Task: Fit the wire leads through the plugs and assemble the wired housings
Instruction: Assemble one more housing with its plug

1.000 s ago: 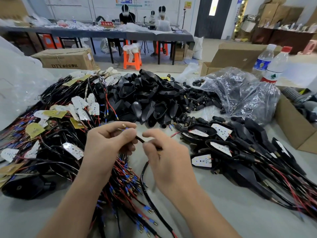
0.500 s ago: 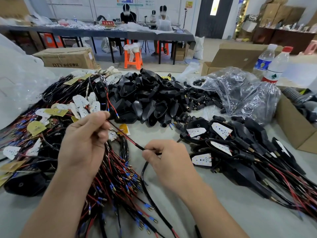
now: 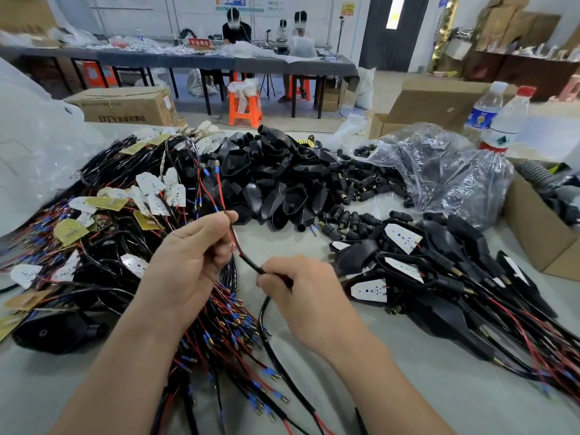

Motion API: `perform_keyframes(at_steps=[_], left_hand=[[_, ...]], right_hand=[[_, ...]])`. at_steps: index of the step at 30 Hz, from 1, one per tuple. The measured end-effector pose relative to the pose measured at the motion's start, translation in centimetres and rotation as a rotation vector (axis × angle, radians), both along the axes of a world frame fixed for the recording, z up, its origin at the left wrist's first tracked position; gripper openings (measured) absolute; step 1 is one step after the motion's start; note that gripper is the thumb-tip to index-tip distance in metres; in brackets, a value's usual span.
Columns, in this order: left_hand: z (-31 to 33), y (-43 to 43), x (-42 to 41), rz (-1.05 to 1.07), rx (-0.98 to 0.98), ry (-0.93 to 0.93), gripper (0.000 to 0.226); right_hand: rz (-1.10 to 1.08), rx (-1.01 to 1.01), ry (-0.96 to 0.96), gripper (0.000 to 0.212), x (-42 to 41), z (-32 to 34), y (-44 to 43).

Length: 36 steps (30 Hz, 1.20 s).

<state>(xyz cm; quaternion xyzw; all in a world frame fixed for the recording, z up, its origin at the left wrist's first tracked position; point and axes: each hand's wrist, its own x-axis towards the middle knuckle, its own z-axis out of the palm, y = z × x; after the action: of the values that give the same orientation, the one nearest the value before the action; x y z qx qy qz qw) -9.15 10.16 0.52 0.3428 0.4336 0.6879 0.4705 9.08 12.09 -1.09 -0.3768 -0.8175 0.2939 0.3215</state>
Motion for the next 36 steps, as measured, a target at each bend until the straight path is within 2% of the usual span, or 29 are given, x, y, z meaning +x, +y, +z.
perform_keyframes(at_steps=[4, 8, 11, 13, 14, 16, 17, 18, 21, 22, 24, 27, 30, 33, 35, 36], left_hand=[[0.5, 0.1, -0.8, 0.063, -0.008, -0.065, 0.022], [0.8, 0.1, -2.1, 0.273, 0.029, -0.188, 0.046], [0.8, 0.1, -1.5, 0.403, 0.074, -0.185, 0.041], [0.8, 0.1, -1.3, 0.448, 0.096, -0.202, 0.027], [0.9, 0.1, -1.3, 0.459, 0.096, -0.213, 0.023], [0.9, 0.0, -1.1, 0.467, 0.070, -0.264, 0.027], [0.7, 0.0, -0.9, 0.463, 0.045, -0.284, 0.031], [0.6, 0.1, -0.6, 0.452, 0.018, -0.277, 0.032], [0.2, 0.5, 0.3, 0.436, -0.068, -0.049, 0.028], [0.1, 0.6, 0.4, 0.440, -0.070, 0.046, 0.032], [-0.2, 0.7, 0.7, 0.456, -0.049, 0.226, 0.034], [-0.7, 0.6, 1.4, 0.453, -0.038, 0.507, 0.026], [-1.1, 0.3, 2.1, 0.437, -0.067, 0.733, 0.022], [-0.8, -0.3, 2.7, 0.494, -0.102, 0.907, 0.015], [-0.6, -0.6, 3.1, 0.522, -0.111, 0.942, 0.008], [-0.6, -0.7, 3.3, 0.536, -0.114, 0.942, 0.004]], right_hand=[[0.130, -0.055, -0.075, 0.008, -1.0, 0.1, -1.5], [0.286, -0.343, -0.090, 0.017, -1.9, 0.9, -2.7], [0.312, -0.492, -0.044, 0.023, -1.8, 1.7, -2.8], [0.236, -0.452, -0.093, 0.028, -1.3, 2.0, -2.5], [0.160, -0.339, -0.170, 0.031, -1.0, 1.9, -2.2], [0.029, -0.107, -0.304, 0.035, -0.4, 1.9, -1.6], [0.035, -0.117, -0.325, 0.035, -0.1, 1.9, -1.5], [0.090, -0.212, -0.307, 0.033, 0.3, 2.0, -1.4], [0.288, -0.611, -0.111, 0.012, 1.2, 2.7, -0.9], [0.299, -0.651, -0.034, 0.018, 1.5, 2.8, -0.6], [0.208, -0.614, 0.112, 0.028, 2.1, 2.9, 0.8], [-0.158, -0.370, 0.139, 0.018, 2.8, 3.4, 3.8], [-0.406, -0.159, -0.130, 0.019, 2.3, 3.8, 7.4], [-0.464, 0.008, -0.543, 0.015, 0.9, 3.3, 9.9], [-0.476, 0.088, -0.721, 0.007, 0.4, 2.9, 10.9], [-0.474, 0.107, -0.788, 0.010, 0.3, 2.8, 11.3]])
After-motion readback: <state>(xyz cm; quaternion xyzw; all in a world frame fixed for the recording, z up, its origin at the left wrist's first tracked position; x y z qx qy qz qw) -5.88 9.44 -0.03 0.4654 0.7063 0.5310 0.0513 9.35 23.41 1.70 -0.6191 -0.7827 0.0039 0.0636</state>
